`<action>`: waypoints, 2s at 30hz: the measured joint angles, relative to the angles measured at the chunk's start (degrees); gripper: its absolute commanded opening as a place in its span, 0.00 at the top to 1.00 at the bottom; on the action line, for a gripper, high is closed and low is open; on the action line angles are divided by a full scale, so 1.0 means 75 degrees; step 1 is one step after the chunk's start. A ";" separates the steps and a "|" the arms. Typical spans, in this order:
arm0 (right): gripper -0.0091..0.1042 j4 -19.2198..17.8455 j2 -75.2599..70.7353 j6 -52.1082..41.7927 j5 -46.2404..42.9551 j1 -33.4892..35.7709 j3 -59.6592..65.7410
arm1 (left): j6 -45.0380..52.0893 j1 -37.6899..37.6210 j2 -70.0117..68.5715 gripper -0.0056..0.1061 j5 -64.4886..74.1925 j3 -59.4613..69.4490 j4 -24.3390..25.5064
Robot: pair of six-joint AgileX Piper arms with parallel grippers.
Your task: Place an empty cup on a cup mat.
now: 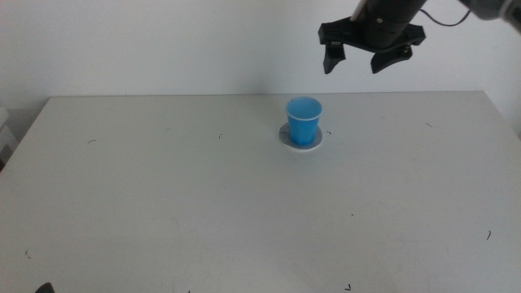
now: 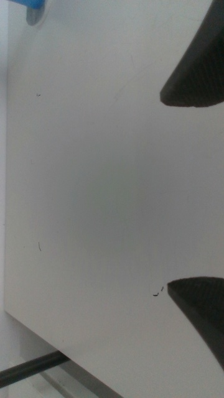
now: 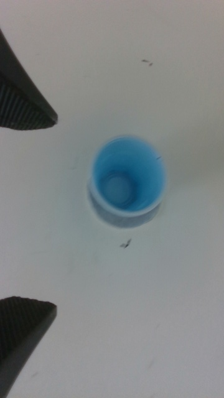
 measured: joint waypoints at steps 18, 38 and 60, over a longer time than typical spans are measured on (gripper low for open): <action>0.24 -0.0258 -0.7590 -0.0598 -0.2343 -0.1313 0.7523 | 0.0000 0.0000 0.0000 0.01 0.0000 0.0000 0.0000; 0.11 -0.0394 -1.3846 -0.1969 -0.6555 -0.1401 1.3884 | 0.0000 0.0000 0.0000 0.01 0.0000 0.0000 0.0000; 0.11 -0.0846 -1.6280 -0.1992 -0.8087 -0.1401 1.7033 | 0.0000 0.0000 0.0000 0.01 0.0000 0.0000 0.0000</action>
